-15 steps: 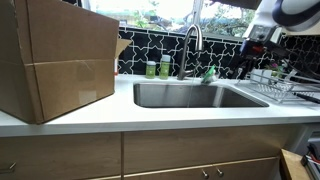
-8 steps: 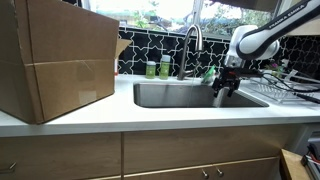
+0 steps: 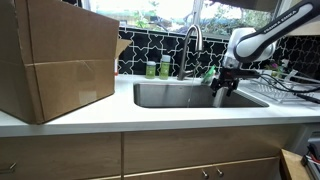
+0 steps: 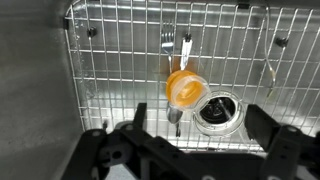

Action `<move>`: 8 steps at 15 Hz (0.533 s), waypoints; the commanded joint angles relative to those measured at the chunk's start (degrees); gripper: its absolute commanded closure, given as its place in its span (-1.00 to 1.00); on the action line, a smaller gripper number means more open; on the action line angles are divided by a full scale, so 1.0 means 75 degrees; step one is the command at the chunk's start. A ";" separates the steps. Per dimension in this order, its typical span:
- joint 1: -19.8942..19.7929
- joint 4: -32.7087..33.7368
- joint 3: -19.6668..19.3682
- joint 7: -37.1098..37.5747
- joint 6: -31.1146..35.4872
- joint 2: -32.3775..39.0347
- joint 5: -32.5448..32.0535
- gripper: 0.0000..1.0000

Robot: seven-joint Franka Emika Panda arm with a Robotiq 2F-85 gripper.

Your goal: Pick up the orange lunch box lid with the clear lunch box inside and put them on the kitchen counter, pick up the clear lunch box and put it on the counter

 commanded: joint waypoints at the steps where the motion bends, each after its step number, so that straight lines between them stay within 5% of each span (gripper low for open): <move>1: -0.0022 0.0397 -0.0413 0.0507 0.0654 0.0954 -0.0742 -1.00; 8: 0.0075 0.1211 -0.0563 0.0107 0.0548 0.2476 0.0091 -1.00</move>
